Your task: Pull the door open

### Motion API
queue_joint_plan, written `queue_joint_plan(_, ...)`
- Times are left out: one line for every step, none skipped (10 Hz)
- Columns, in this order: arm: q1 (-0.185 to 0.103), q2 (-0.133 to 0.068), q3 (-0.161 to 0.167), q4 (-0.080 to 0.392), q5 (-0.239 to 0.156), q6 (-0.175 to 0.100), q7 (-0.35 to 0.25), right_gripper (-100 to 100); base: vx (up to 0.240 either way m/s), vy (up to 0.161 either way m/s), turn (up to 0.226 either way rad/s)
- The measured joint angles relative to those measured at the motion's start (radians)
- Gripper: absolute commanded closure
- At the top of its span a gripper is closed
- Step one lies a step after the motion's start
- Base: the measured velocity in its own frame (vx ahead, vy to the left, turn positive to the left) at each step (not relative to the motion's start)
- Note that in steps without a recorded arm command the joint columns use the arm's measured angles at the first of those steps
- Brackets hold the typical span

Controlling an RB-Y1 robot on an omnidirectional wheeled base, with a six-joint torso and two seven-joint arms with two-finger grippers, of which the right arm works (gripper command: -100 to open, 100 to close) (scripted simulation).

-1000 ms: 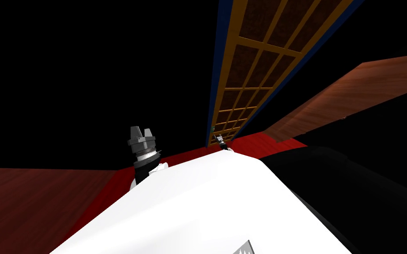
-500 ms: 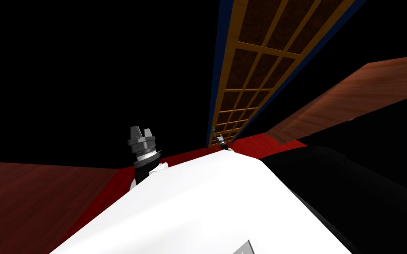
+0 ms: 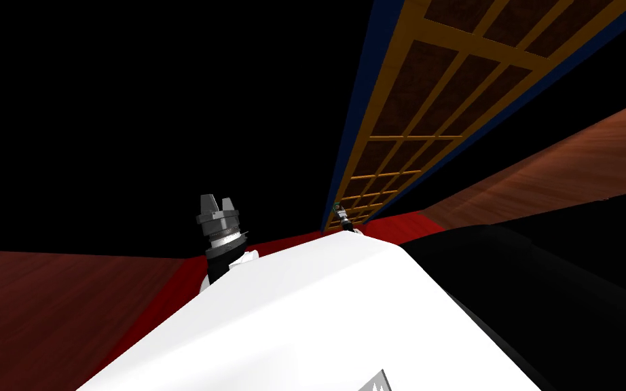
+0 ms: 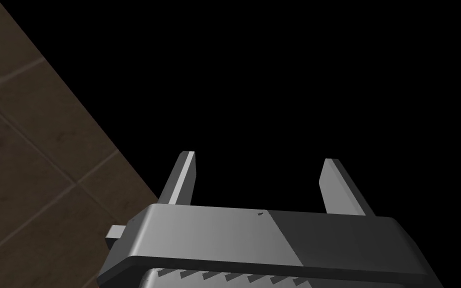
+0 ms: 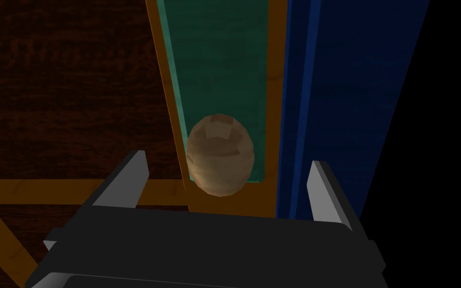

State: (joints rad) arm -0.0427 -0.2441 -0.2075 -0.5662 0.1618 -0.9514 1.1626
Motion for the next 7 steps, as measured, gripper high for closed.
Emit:
queue_joint_plan(0.021, -0.002, -0.002, -0.01, -0.001, -0.003, -0.005, -100, 0.062, 0.011, -0.026)
queue_joint_plan(0.028, -0.002, -0.002, -0.01, -0.001, -0.003, -0.006, 100, -0.036, 0.01, 0.012)
queue_joint_plan(0.025, 0.0, 0.0, -0.009, 0.0, -0.005, -0.006, 100, -0.029, -0.016, -0.024)
queue_joint_plan(0.023, -0.006, -0.005, -0.01, -0.003, -0.002, -0.005, 100, -0.011, -0.013, 0.021)
queue_joint_plan(0.022, -0.004, -0.004, -0.01, -0.002, -0.003, -0.004, 100, 0.0, 0.0, 0.0)
queue_joint_plan(0.022, -0.004, -0.003, -0.01, -0.002, -0.003, -0.004, 100, 0.0, 0.0, 0.0)
queue_joint_plan(0.022, -0.004, -0.003, -0.01, -0.002, -0.003, -0.004, 100, 0.0, 0.0, 0.0)
